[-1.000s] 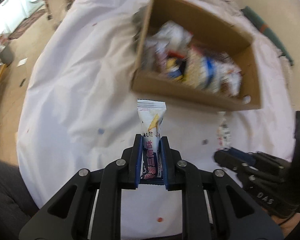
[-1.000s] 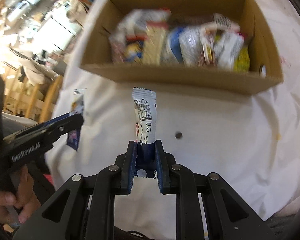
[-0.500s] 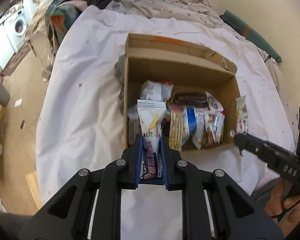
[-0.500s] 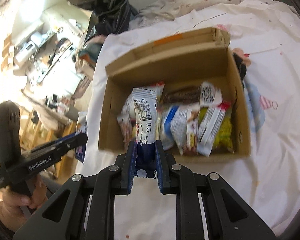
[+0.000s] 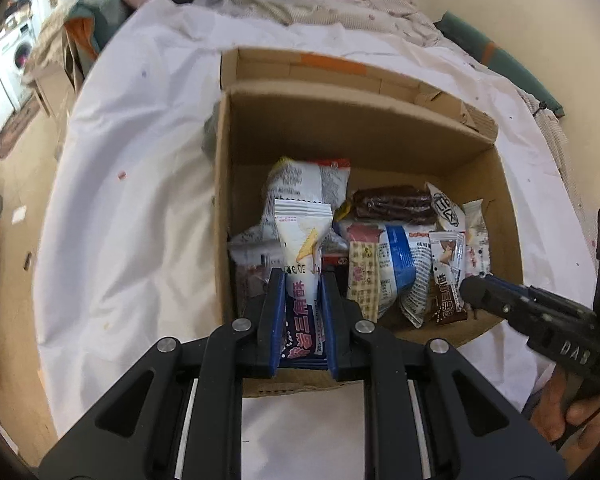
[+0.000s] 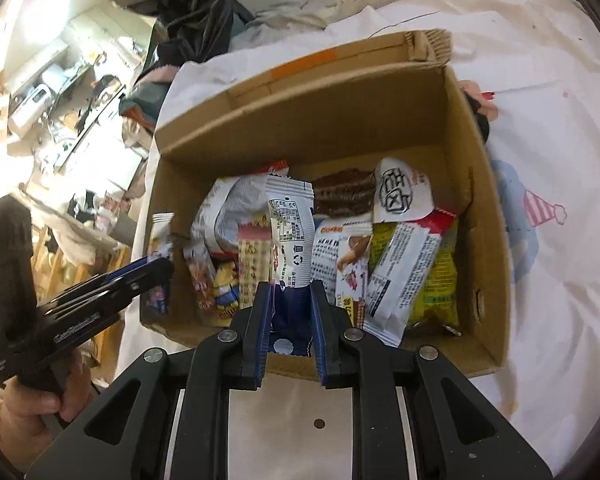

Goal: Organize snacks

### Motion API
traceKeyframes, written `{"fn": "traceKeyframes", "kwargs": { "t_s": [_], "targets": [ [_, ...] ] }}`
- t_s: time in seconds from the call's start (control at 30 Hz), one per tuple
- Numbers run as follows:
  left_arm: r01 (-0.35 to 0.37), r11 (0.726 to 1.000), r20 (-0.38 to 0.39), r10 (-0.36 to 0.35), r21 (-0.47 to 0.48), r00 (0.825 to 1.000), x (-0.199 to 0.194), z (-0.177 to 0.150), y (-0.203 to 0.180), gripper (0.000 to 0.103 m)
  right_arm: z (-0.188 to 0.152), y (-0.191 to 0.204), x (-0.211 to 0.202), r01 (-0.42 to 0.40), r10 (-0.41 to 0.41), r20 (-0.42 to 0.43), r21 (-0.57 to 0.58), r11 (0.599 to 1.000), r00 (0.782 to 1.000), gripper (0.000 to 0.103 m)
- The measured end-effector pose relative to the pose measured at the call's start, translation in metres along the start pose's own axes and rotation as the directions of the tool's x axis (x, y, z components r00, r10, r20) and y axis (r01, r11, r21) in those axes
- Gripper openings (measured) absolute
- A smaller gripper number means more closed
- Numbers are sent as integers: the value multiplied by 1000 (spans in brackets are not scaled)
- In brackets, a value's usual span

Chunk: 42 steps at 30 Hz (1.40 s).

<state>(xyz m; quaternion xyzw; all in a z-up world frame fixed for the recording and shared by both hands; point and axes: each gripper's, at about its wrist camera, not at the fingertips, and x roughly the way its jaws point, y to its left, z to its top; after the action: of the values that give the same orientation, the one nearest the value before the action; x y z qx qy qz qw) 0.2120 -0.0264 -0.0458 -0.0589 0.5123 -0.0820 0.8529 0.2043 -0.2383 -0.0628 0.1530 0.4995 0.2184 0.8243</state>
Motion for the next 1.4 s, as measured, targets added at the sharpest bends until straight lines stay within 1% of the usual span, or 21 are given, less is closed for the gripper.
{"fn": "traceKeyframes", "kwargs": {
  "t_s": [0.13,0.27,0.43,0.57,0.63,0.67,0.7,0.73,0.77,0.8,0.83,0.9,0.97,1.03,1.17,1.2,1.23,1.27,1.3,1.33,1.4],
  "targets": [
    [-11,999,9,11,39,1000,4,1,-10,15,4,5,14,-12,12,-22,-13,1000,1000,20],
    [10,999,15,-11,45,1000,5,5,-17,15,3,6,26,-20,19,-51,-18,1000,999,20],
    [7,999,8,-7,43,1000,8,7,-16,15,-1,9,28,-42,40,-73,-26,999,997,23],
    [21,999,-10,-20,25,1000,11,7,-14,15,-1,5,31,-68,68,-103,4,998,992,23],
    [27,999,-13,-27,33,1000,11,5,-15,16,-1,3,31,-97,99,-113,24,995,989,23],
    [28,999,-17,-27,38,999,12,4,-16,17,-1,3,31,-105,107,-112,27,994,988,24],
    [27,999,-22,-26,39,999,12,4,-15,21,0,3,30,-108,110,-111,27,994,988,26],
    [25,999,-27,-24,33,999,13,3,-14,30,0,3,30,-103,106,-110,26,994,988,29],
    [24,999,-27,-23,26,999,12,3,-13,36,1,3,28,-98,100,-102,30,995,990,31],
    [23,1000,-24,-22,14,999,11,3,-11,48,1,2,26,-100,102,-95,35,994,990,38],
    [20,1000,-18,-20,-4,1000,10,4,-8,58,2,1,24,-102,105,-83,42,994,991,48],
    [16,999,-1,-16,-27,1000,6,5,-2,66,3,0,19,-106,109,-59,46,993,992,51],
    [7,999,16,-6,-45,1000,2,7,2,68,5,-3,14,-100,102,-34,52,994,994,51],
    [28,998,20,-27,-61,999,-1,9,6,68,7,-6,8,-107,107,-7,70,992,994,52],
    [34,998,50,-31,-61,998,-12,7,8,68,9,-6,-10,-77,72,66,73,994,995,54],
    [23,998,59,-20,-56,998,-15,6,7,68,8,-4,-15,-61,55,86,63,996,995,59],
    [6,999,75,-3,-48,997,-21,5,6,68,7,-2,-22,-32,26,114,51,998,993,67],
    [-11,999,88,15,-43,996,-25,5,5,68,5,0,-30,17,-22,152,35,999,988,72],
    [-33,999,105,37,-42,994,-30,4,6,68,3,2,-37,49,-52,180,22,999,982,80],
    [-53,998,134,57,-40,989,-38,3,7,68,0,6,-45,82,-81,209,4,997,975,85],
    [-73,997,178,78,-37,981,-51,2,8,68,-3,10,-55,116,-109,238,-17,993,965,88]
  ]
}}
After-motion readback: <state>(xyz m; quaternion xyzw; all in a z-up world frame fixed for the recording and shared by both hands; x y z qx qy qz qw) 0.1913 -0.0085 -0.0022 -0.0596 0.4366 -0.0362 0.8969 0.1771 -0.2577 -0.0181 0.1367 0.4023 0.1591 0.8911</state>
